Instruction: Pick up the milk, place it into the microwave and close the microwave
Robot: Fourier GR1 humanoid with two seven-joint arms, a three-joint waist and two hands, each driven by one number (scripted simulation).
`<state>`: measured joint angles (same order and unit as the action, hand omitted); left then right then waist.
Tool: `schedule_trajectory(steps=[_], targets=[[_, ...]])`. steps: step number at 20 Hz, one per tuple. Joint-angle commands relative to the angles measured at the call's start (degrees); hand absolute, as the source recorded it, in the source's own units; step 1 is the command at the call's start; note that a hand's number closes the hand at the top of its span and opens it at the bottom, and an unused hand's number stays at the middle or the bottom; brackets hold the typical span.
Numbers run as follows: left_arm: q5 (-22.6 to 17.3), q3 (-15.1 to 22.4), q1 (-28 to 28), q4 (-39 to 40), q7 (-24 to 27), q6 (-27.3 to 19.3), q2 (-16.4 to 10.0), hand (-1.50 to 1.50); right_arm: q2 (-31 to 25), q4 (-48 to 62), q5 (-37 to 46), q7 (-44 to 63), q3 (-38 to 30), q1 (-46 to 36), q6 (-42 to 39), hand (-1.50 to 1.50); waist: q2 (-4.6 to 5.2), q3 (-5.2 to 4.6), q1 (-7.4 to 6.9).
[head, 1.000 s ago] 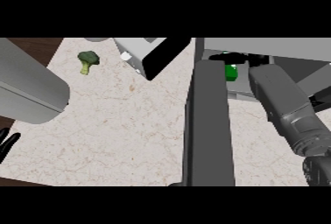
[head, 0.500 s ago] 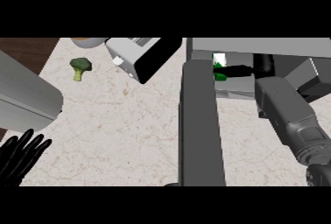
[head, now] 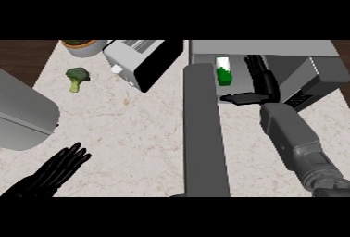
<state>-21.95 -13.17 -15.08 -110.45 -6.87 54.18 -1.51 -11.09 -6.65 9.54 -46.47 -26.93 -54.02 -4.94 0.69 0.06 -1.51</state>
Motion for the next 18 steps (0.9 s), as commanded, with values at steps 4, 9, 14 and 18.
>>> schedule_trajectory(steps=[4,9,14,18], targets=[[12.8,4.6,4.0,6.1,8.3,-1.7,1.5,-1.5,6.7,-2.5,-0.7,-6.8,1.7,9.5,-5.3,-1.5,-0.99,-0.13,2.25],[18.9,9.6,4.7,8.1,11.0,-6.5,1.5,1.5,7.9,-6.1,0.6,-6.0,4.9,16.6,-3.2,-1.5,-1.45,-0.21,3.39],[20.8,12.4,8.9,9.4,10.4,-11.3,1.5,1.5,6.8,-10.2,1.3,-7.7,7.0,26.3,-4.2,-1.5,-1.76,-0.26,4.73],[28.1,14.0,11.0,16.7,15.5,-13.6,1.5,1.5,4.7,-15.7,0.9,-10.0,7.8,33.9,-6.5,-1.5,-1.69,-0.37,5.4]])
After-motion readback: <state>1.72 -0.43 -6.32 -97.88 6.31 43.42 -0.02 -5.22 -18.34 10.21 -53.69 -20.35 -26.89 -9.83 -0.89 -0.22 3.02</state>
